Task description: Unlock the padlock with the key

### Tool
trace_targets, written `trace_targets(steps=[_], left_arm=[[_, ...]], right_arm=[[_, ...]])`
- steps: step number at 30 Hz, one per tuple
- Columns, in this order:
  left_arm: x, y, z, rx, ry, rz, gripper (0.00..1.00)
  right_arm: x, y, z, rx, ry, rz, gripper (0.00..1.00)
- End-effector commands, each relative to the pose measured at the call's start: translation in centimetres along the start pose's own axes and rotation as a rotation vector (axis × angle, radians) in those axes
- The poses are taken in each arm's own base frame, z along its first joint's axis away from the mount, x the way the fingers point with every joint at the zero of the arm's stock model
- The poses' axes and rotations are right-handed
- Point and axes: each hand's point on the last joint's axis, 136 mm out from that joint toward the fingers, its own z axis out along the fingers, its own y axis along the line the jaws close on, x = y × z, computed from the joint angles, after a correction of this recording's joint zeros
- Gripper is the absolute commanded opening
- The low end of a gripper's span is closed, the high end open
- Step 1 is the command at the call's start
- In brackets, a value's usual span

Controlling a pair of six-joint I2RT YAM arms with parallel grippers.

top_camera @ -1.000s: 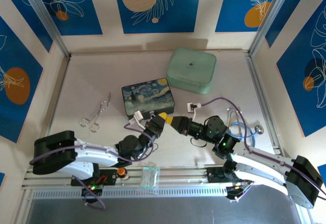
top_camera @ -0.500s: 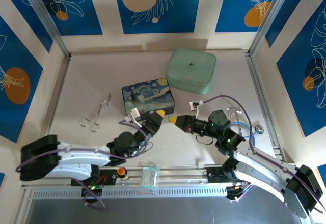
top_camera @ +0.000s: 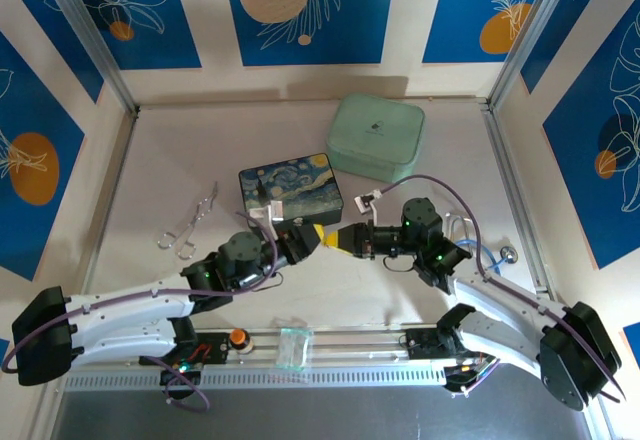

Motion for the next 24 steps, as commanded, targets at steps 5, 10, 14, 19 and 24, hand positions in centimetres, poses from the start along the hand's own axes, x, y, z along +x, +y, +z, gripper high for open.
trace_targets(steps=[5, 10, 14, 19, 24], left_arm=[[0.4, -0.7, -0.2, 0.03, 0.037, 0.016, 0.26], [0.6, -0.2, 0.0, 0.017, 0.047, 0.002, 0.08], [0.5, 0.3, -0.2, -0.014, 0.048, -0.002, 0.0], [-0.8, 1.1, -1.1, -0.038, -0.036, -0.061, 0.0], [-3.0, 1.4, -2.2, -0.017, -0.176, -0.151, 0.0]], right_arm=[[0.4, 1.8, 0.9, -0.052, 0.068, -0.048, 0.0], [0.2, 1.8, 1.1, -0.052, 0.068, -0.044, 0.0], [-0.1, 1.9, 1.2, -0.049, 0.051, -0.044, 0.07], [-1.2, 2.0, 1.2, -0.036, -0.024, -0.028, 0.68], [-2.0, 1.6, 2.0, -0.03, -0.155, 0.015, 0.69]])
